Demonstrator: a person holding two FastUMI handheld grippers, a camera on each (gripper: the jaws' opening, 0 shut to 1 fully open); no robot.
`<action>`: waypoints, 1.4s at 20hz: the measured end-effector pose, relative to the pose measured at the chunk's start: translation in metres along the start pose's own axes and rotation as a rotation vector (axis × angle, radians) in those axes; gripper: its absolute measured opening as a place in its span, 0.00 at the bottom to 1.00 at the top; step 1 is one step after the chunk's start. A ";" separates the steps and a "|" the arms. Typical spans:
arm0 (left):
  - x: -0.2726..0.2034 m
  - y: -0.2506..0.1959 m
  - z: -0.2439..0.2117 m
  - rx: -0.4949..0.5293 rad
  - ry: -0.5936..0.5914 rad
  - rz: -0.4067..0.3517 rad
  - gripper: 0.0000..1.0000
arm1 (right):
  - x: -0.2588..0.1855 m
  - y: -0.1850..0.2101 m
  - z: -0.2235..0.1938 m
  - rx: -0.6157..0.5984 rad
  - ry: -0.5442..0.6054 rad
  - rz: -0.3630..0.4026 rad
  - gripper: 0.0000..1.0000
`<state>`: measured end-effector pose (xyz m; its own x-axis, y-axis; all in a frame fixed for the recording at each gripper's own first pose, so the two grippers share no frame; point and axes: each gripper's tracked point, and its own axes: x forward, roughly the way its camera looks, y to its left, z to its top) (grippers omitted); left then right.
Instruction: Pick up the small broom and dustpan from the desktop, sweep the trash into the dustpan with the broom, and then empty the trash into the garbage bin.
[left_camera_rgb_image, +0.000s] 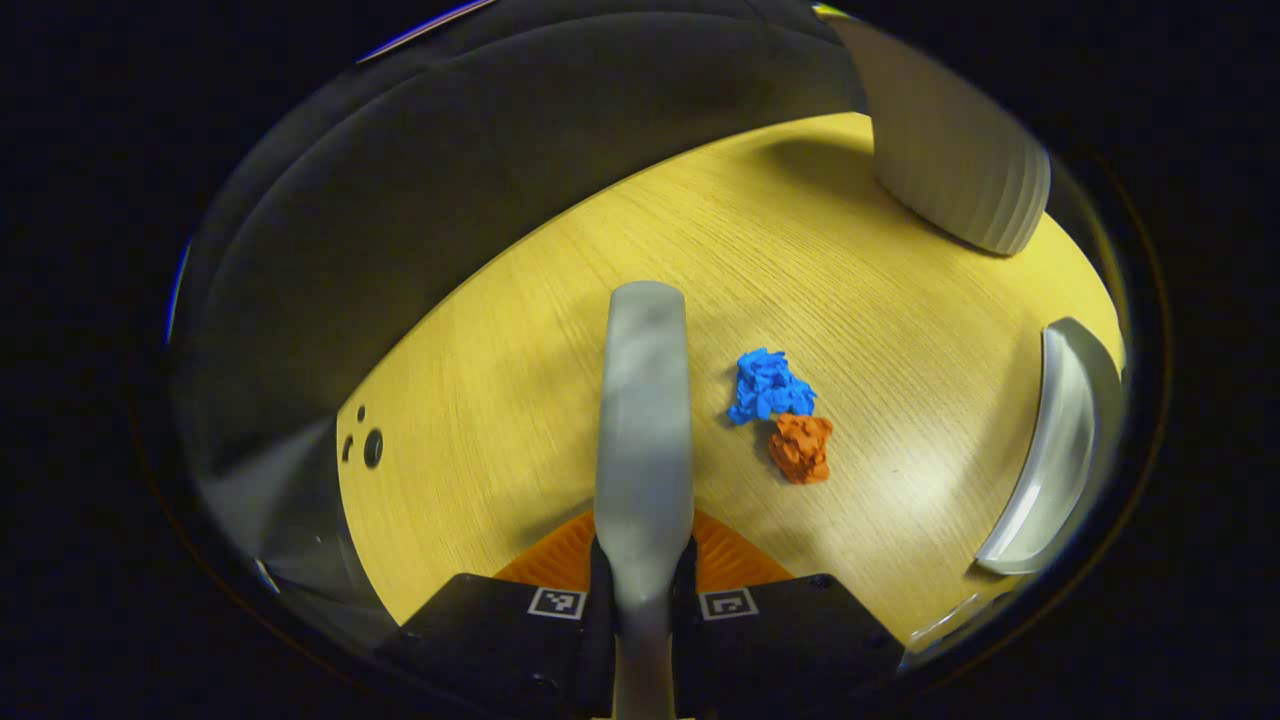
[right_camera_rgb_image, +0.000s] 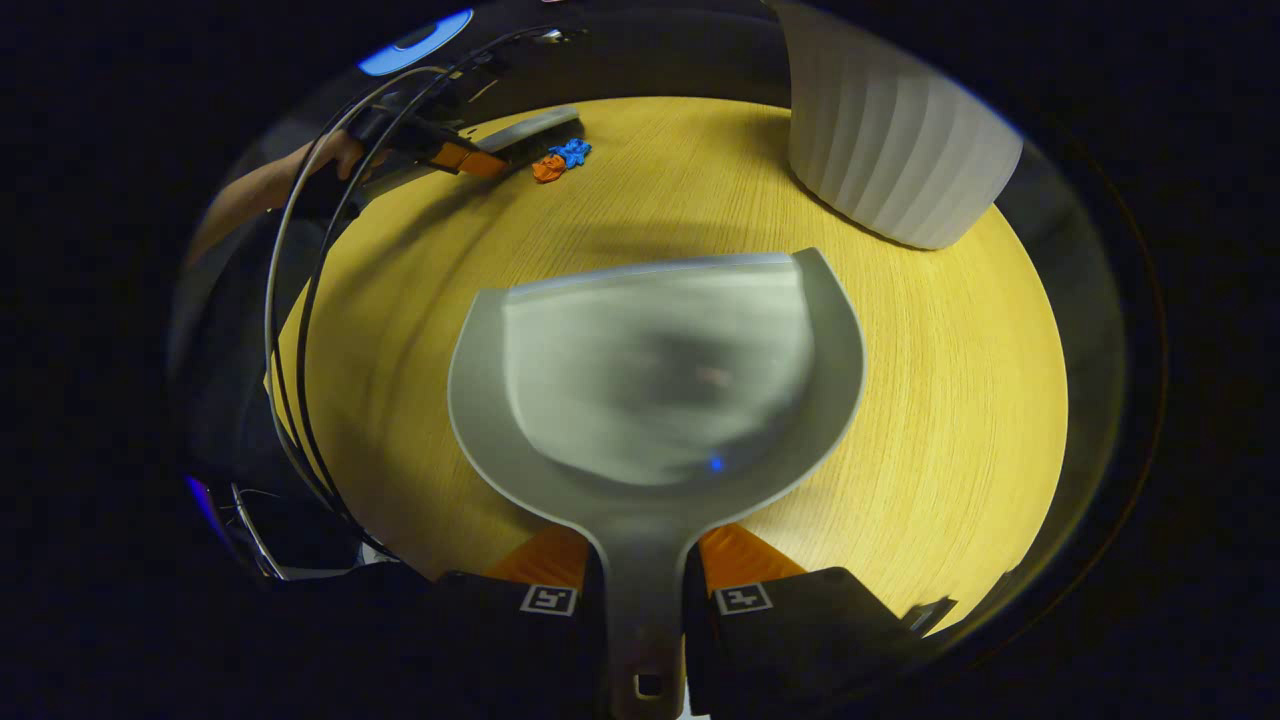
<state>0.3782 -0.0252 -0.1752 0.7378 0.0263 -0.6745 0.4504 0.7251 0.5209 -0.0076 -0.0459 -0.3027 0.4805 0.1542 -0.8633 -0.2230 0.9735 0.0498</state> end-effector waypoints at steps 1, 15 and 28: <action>0.004 -0.004 0.004 0.029 -0.011 -0.025 0.27 | -0.001 0.000 0.001 0.003 -0.001 0.002 0.35; -0.058 -0.159 0.002 0.105 -0.014 -0.545 0.27 | 0.000 0.001 -0.004 -0.026 0.008 0.009 0.35; -0.141 -0.250 -0.028 -0.096 0.028 -0.784 0.27 | 0.013 -0.021 0.008 0.008 -0.027 0.020 0.35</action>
<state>0.1473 -0.1910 -0.2245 0.2096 -0.5004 -0.8401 0.7876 0.5956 -0.1583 0.0107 -0.0629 -0.3110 0.4992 0.1779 -0.8480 -0.2256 0.9716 0.0710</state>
